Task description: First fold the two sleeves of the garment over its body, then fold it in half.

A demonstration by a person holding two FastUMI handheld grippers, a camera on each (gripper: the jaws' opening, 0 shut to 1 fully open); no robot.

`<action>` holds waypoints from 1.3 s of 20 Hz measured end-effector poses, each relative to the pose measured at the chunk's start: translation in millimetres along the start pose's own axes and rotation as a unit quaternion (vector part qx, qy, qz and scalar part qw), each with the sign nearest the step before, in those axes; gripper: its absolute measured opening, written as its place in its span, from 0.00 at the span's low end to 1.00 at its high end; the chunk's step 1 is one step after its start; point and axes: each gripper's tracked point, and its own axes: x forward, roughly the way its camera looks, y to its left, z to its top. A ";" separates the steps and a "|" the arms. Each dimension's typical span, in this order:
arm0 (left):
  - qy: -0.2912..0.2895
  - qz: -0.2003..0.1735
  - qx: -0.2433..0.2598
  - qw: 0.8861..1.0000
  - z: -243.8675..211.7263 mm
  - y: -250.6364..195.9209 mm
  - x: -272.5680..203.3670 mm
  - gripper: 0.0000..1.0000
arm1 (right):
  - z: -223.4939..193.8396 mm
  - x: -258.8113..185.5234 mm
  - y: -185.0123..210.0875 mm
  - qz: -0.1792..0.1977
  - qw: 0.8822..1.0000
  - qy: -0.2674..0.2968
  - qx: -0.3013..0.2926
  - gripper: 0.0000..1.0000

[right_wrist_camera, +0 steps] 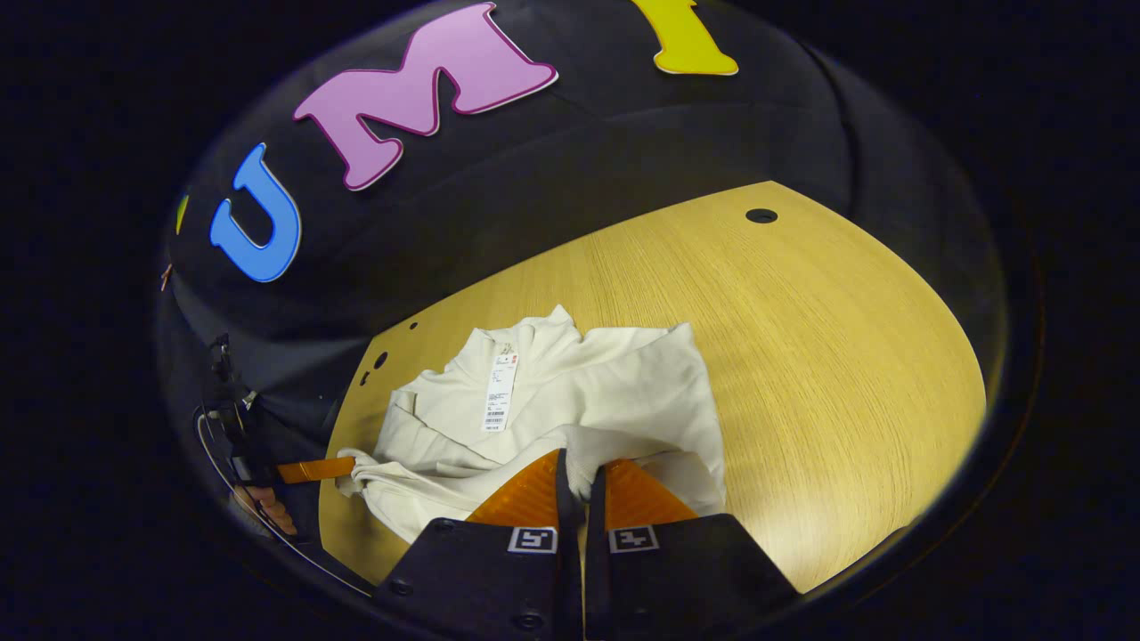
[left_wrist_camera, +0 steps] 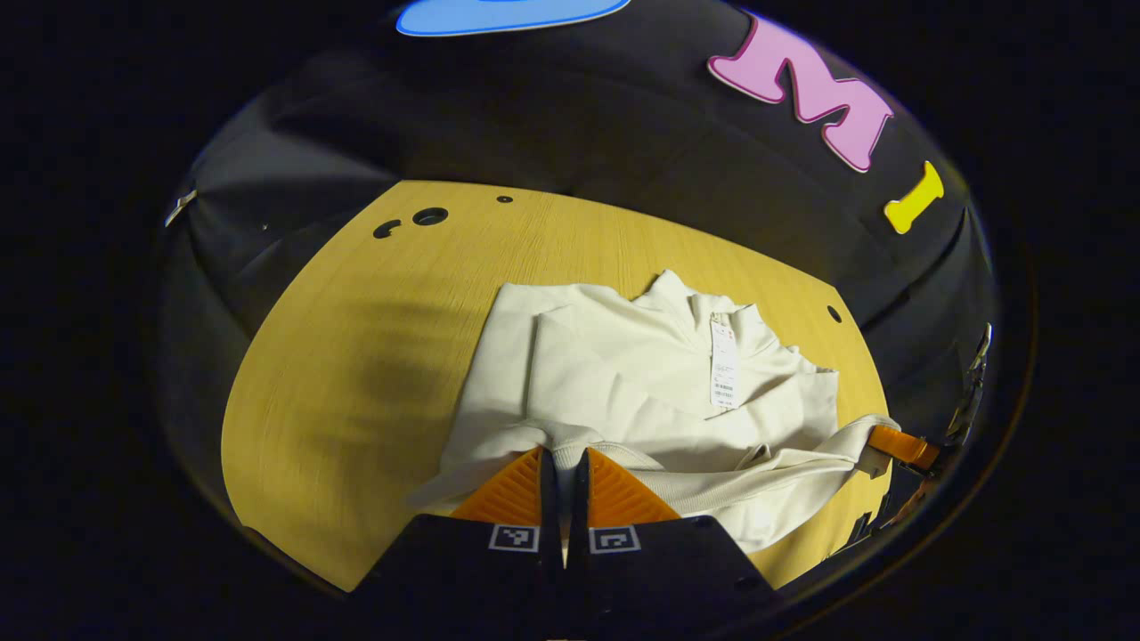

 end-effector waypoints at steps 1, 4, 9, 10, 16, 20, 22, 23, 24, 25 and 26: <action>0.007 0.005 0.001 1.000 2.0 0.9 9.3 0.06 | -2.0 8.2 -4.1 -0.007 1.000 0.009 0.003 0.06; 0.027 0.020 0.013 0.999 0.8 0.7 32.0 0.06 | -9.8 28.4 -12.3 -0.022 0.999 0.032 0.009 0.06; 0.048 0.034 0.009 0.998 -3.8 1.8 49.8 0.06 | -21.7 50.4 -23.2 -0.037 0.998 0.057 -0.010 0.06; 0.053 0.032 0.007 0.998 -3.0 2.0 51.1 0.06 | -26.3 53.8 -26.0 -0.042 0.997 0.065 -0.014 0.06; 0.078 0.026 0.010 0.997 -5.4 4.2 53.7 0.07 | -39.5 61.2 -29.3 -0.057 0.994 0.090 -0.021 0.10; 0.073 0.029 0.016 0.997 -5.1 6.7 49.9 0.21 | -34.7 55.0 -32.7 -0.063 0.994 0.086 -0.012 0.21; 0.058 0.041 0.021 0.997 -1.0 10.7 45.8 0.32 | -31.0 49.7 -26.9 -0.062 0.995 0.076 -0.010 0.28; 0.046 0.052 0.030 0.997 1.8 15.3 43.4 0.43 | -27.8 46.3 -25.8 -0.063 0.996 0.069 -0.012 0.27; 0.037 0.055 0.038 0.997 1.1 15.6 39.2 0.54 | -22.4 41.7 -26.3 -0.066 0.996 0.055 -0.019 0.44; 0.028 0.058 0.044 0.997 1.3 15.5 33.9 0.65 | -16.3 36.7 -30.5 -0.074 0.996 0.041 -0.026 0.48; 0.017 0.060 0.051 0.997 2.8 15.8 29.7 0.67 | -11.8 30.3 -31.5 -0.079 0.996 0.032 -0.027 0.51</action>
